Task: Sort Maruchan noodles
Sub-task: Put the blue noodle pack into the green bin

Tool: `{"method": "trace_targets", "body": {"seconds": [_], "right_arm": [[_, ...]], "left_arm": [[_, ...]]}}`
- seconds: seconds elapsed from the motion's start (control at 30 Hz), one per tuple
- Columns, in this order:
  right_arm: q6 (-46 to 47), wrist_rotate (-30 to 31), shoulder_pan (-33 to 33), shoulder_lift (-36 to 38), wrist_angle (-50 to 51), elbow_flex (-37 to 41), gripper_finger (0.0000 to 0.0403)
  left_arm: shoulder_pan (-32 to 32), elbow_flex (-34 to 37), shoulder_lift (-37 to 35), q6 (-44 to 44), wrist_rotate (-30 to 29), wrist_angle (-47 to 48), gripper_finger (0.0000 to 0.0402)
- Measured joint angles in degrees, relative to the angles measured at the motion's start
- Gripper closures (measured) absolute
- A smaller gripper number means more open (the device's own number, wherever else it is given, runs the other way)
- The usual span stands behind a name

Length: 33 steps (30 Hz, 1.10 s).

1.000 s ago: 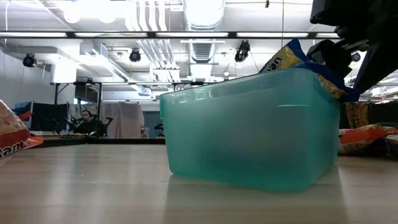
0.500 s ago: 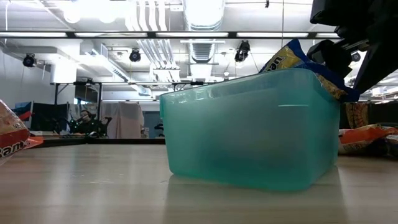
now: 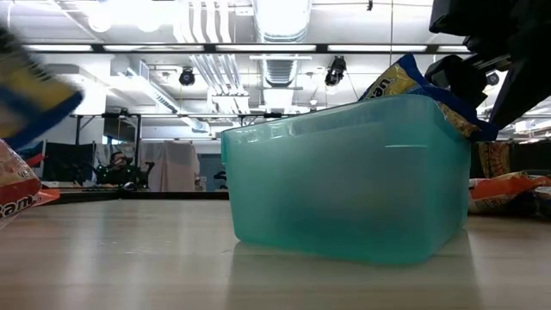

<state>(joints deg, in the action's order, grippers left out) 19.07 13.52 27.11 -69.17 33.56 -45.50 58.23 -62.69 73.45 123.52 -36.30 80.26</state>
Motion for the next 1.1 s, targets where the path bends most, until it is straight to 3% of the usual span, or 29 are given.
{"method": "trace_targets", "body": {"seconds": [0.07,0.13,0.43,0.6,0.77,0.97,1.1], "right_arm": [[0.0,0.0,0.0,0.0,0.0,0.0,0.0062],[0.0,0.0,0.0,0.0,0.0,0.0,0.0062],[1.0,0.0,0.0,0.0,-0.5,0.0,0.0062],[10.9,0.0,0.0,0.0,-4.5,0.0,0.0062],[20.2,0.0,0.0,0.0,-6.0,0.0,0.0062],[22.7,0.0,0.0,0.0,-6.0,0.0,0.0062],[29.5,0.1,-0.4,0.0,-6.1,0.0,0.0062]], "left_arm": [[-0.2,-0.3,0.5,-2.6,-9.1,-1.0,0.0401],[-0.8,-0.2,1.2,-5.2,-14.5,-2.8,0.0401],[-6.5,0.3,7.5,-22.0,-26.2,-17.5,0.0402],[-12.0,0.4,9.7,-34.9,-27.9,-28.6,0.0401],[-17.0,0.4,12.5,-55.2,-28.6,-47.2,0.0401],[-18.7,-0.5,14.3,-80.4,-24.2,-70.2,0.0401],[-19.1,-0.5,15.8,-87.5,-21.4,-78.4,0.0401]]}}
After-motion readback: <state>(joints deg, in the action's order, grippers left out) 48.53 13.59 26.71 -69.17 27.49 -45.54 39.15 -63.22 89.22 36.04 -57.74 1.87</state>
